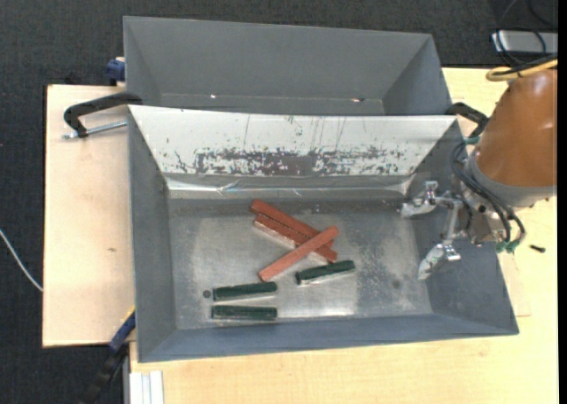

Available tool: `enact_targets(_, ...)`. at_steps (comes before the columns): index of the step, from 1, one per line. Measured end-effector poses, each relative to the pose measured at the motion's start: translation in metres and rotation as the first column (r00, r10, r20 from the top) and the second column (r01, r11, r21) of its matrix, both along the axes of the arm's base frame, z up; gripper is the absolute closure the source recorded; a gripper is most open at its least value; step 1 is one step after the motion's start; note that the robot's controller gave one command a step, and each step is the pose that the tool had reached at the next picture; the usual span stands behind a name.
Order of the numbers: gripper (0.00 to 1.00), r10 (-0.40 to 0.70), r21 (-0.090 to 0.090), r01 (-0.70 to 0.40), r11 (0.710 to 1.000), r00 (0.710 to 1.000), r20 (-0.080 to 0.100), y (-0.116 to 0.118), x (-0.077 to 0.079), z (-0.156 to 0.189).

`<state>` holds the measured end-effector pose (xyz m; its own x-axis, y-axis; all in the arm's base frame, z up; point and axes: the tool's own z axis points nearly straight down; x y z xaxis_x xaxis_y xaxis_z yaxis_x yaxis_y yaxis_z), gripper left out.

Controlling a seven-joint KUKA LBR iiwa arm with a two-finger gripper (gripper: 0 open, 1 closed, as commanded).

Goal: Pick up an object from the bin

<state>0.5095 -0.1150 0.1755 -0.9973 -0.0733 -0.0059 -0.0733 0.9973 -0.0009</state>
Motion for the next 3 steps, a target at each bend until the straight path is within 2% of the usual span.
enact_targets(1, 0.0, -0.059, 0.001, 0.059, 0.998, 0.998, -0.004, 0.03, 0.003, -0.049)
enact_targets(2, 0.0, 0.115, 0.001, -0.115, 0.993, 0.993, -0.005, 0.065, 0.022, -0.035)
enact_targets(3, 1.0, 0.156, -0.003, -0.156, 0.988, 0.988, -0.004, 0.097, 0.009, -0.099)
